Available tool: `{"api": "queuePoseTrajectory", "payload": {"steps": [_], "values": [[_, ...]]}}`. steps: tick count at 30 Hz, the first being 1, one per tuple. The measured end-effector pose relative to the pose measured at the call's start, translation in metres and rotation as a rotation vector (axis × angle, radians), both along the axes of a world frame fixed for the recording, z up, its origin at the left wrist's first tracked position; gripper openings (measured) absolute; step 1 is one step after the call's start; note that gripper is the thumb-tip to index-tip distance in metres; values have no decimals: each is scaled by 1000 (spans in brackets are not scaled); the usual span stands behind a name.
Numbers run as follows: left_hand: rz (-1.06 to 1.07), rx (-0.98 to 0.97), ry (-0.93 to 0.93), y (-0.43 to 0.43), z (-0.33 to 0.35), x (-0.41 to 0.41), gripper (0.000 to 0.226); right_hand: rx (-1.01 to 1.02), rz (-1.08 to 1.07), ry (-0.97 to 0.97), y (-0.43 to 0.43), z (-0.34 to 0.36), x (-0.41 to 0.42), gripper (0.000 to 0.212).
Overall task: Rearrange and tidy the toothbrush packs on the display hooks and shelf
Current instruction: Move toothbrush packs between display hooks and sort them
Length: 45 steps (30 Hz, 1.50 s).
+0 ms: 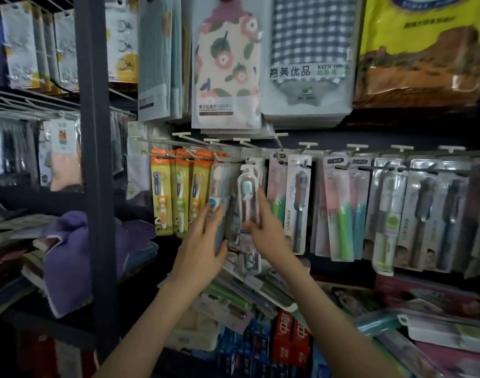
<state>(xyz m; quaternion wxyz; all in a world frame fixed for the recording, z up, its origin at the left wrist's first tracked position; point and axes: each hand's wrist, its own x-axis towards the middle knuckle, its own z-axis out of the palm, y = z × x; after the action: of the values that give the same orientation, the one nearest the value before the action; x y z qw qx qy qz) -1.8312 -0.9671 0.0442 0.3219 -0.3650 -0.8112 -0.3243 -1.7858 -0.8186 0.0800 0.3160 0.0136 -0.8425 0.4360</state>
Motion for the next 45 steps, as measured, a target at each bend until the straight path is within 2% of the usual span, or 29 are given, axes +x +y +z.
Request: {"api": "queuePoseTrajectory", "payload": {"steps": [5,8,12,19,25,28,32,37,41,45], "values": [[58,-74,-14,7,11,-3,75,-190,-45,70,15,-4,18,77],[61,-103,-24,14,15,-3,76,-128,-18,98,19,-1,18,78],[94,-128,-48,21,16,0,78,8,22,39,18,11,11,80],[62,-137,-61,17,16,1,79,-4,-11,-92,8,32,-5,79],[69,-118,-36,18,16,9,76,44,-54,-92,13,22,-11,77],[91,-103,-7,33,12,22,73,84,-103,-81,21,12,0,71],[106,-57,58,69,-1,41,66,108,-203,56,46,-4,39,61],[84,-8,21,129,-11,55,60,3,-369,147,95,-20,99,46],[75,69,-131,167,-10,46,66,-74,-516,185,134,-36,136,49],[81,207,-243,193,-8,37,74,-100,-709,143,168,-57,155,55]]}}
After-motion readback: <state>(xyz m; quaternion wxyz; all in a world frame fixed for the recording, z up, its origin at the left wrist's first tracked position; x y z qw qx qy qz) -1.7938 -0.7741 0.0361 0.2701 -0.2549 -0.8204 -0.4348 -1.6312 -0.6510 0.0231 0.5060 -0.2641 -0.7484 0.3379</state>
